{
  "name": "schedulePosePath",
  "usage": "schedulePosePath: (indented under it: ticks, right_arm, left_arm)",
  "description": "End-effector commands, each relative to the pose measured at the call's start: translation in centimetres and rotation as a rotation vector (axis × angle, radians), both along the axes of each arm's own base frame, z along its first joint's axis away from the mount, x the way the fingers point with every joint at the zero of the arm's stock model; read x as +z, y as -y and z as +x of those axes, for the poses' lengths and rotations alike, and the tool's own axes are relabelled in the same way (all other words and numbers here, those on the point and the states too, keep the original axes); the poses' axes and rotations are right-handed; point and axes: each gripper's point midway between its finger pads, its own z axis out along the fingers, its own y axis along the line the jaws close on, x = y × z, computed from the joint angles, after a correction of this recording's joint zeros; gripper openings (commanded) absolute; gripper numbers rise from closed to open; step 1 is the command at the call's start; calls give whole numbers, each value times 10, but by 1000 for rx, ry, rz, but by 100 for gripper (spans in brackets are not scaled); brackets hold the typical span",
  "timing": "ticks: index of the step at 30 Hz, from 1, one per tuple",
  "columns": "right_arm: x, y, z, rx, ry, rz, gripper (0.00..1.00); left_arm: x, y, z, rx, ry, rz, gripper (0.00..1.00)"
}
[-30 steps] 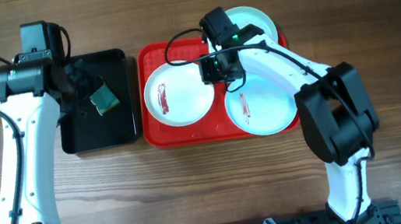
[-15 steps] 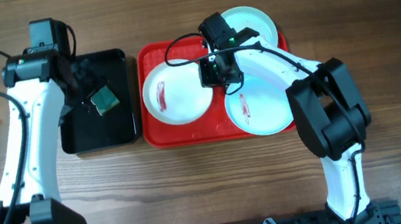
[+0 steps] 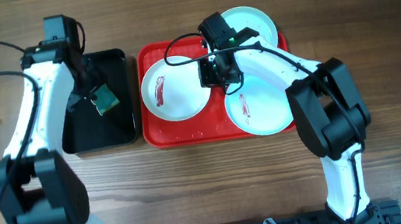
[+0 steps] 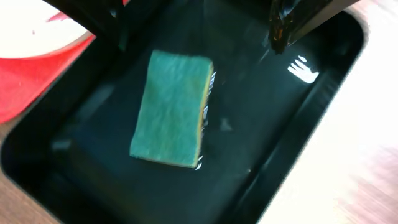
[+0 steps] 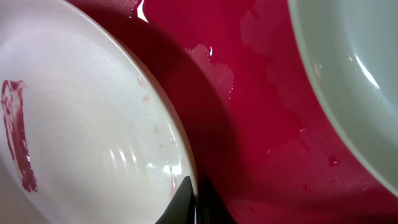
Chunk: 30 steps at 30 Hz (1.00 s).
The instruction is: Clean dirty plates on tray and stack at the side
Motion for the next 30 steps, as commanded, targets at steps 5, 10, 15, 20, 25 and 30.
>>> schedulePosePath:
  ticks: [5, 10, 15, 20, 25, 30]
  right_arm:
    - [-14, 3, 1, -22, -20, -27, 4]
    - [-14, 3, 1, -22, -20, -26, 4]
    - [-14, 3, 1, -23, -21, -27, 4]
    - [-14, 3, 1, -22, -20, -27, 4]
    - [-14, 3, 1, -22, -21, -27, 4]
    - [-14, 3, 1, -23, -21, -27, 4]
  left_arm:
    - [-41, 6, 21, -1, -25, -37, 100]
    - [-65, 6, 19, -1, -80, -38, 100]
    - [-76, 10, 26, -68, -79, -45, 95]
    - [-77, 13, 31, -116, -65, -56, 80]
    - [-78, 13, 30, -116, -69, -57, 52]
    - [-84, 13, 22, -115, -97, -59, 48]
